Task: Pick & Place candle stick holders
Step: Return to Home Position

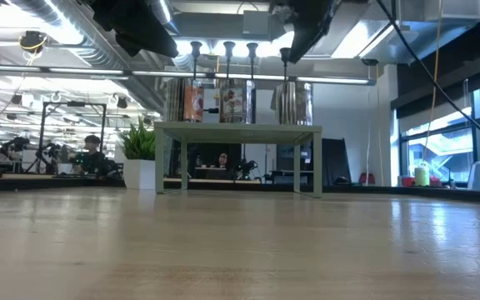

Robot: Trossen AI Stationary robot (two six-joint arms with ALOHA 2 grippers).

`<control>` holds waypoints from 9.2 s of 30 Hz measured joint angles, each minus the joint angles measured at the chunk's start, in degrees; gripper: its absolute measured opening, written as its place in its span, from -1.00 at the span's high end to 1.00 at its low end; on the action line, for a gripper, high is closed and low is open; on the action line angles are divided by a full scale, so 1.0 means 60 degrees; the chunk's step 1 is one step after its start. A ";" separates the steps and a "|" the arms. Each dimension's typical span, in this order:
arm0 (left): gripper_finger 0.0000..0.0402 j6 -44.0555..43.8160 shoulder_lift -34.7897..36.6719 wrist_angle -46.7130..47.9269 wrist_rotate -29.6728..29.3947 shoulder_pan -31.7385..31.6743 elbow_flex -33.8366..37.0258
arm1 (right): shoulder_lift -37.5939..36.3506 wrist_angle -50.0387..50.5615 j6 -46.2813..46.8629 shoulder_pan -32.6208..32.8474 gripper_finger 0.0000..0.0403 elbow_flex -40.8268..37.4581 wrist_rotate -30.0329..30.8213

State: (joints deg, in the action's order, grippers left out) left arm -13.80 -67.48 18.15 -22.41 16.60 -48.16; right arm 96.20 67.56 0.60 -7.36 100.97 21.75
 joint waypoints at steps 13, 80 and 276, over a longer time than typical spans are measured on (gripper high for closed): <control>0.71 -0.0143 0.0000 -0.0266 -0.0084 0.0002 0.0000 | -0.1370 0.0572 0.0927 0.1748 0.48 0.0000 0.0593; 0.98 0.1964 0.7590 -0.1666 -0.3583 0.1905 0.4138 | -1.1675 -0.8971 -0.0964 0.5765 0.79 -1.2808 -0.1841; 0.97 0.4430 1.1063 -0.3708 -0.1828 0.0885 0.7945 | -1.3842 -1.1649 -0.2328 0.2402 0.79 -1.6098 -0.3899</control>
State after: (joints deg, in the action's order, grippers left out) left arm 12.78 -1.10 -4.10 -33.38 21.91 -0.49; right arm 13.15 -2.33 -13.37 7.05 4.38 -1.65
